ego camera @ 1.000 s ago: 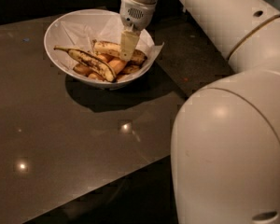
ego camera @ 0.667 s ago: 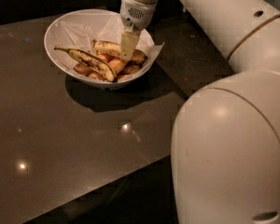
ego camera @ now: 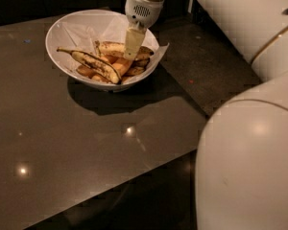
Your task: Pick banana from white bowl
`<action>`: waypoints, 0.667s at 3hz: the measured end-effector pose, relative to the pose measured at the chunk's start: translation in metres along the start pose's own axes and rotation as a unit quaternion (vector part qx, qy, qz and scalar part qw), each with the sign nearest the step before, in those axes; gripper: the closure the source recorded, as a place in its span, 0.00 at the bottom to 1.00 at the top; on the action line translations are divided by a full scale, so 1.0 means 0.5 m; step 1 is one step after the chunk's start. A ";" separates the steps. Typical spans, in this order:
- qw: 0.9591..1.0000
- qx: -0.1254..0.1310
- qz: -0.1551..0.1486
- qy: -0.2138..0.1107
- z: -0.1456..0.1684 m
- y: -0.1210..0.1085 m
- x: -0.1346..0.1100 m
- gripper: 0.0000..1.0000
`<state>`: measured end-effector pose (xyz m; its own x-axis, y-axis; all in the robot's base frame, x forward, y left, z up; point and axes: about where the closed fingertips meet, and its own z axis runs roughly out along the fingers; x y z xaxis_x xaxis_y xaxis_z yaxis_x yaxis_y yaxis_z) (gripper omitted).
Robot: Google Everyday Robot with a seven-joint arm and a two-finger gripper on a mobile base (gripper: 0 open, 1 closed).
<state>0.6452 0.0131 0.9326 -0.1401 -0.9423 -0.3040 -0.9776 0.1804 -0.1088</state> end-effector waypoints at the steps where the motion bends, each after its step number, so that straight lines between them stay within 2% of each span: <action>1: 0.999 0.035 -0.018 -0.014 -0.045 0.024 -0.011 1.00; 2: 0.999 0.038 -0.021 -0.015 -0.048 0.023 -0.015 1.00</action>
Offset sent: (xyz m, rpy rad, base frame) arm -0.0114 0.0005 0.0178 0.0098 -0.0695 0.0126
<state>0.6314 0.0157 0.9562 -0.0925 -0.9408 -0.3262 -0.9678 0.1620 -0.1927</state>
